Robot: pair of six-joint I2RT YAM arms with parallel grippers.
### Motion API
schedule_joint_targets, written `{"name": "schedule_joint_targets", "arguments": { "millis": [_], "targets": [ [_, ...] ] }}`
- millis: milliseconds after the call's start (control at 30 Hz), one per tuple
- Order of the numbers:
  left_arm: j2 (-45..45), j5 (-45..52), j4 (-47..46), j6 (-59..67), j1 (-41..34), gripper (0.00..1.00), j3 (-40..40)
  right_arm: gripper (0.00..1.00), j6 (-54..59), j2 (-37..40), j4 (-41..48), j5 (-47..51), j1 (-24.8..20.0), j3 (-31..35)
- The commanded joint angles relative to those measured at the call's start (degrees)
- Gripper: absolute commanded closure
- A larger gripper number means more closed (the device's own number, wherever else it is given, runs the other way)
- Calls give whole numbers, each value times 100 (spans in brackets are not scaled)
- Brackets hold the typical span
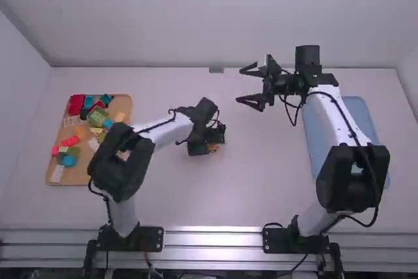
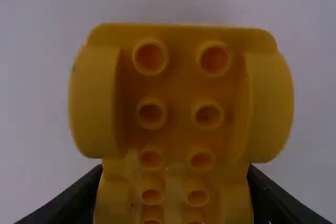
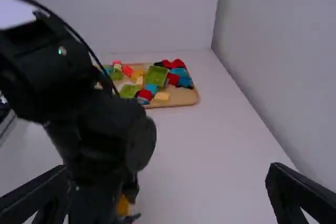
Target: Assemble lego blocks to make yellow taxi
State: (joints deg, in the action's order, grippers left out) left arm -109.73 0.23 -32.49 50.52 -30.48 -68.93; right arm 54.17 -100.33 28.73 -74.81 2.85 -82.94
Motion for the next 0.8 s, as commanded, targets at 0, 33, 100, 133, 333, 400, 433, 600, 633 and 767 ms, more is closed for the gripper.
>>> {"name": "schedule_joint_targets", "arguments": {
  "millis": [0, 33, 100, 133, 333, 400, 433, 600, 633, 767],
  "targets": [
    [-188, 140, -79, 98, -140, 50, -59, 1, 13, -68, 26, -146, 28, -153],
    [-249, 212, -92, 101, -190, 49, -96, 1, 13, -68, 28, -151, 31, -153],
    [-389, 356, -129, 98, -256, 50, -164, 1, 15, -68, 26, -151, 50, -153],
    [-413, 369, -136, 96, -260, 50, -173, 1, 13, -68, 26, -151, 68, -153],
    [-466, 341, -59, 98, -236, 10, -157, 1, 33, -66, 15, -149, 52, -153],
    [-459, 328, -24, 96, -238, 1, -173, 1, 33, -66, 7, -144, 70, -153],
    [-459, 323, -20, 50, -238, 1, -225, 1, 33, -66, 4, -144, 87, -153],
    [-337, 361, -538, -232, -175, 1, -789, 1, 133, -66, -7, 94, 173, -153],
    [-304, 348, -671, -247, -144, 1, -890, 1, 116, -66, -17, 144, 214, -153],
    [-79, 350, -1436, -326, 190, 1, -1388, 1, 131, -66, -39, 544, 527, -153]
  ]
}}
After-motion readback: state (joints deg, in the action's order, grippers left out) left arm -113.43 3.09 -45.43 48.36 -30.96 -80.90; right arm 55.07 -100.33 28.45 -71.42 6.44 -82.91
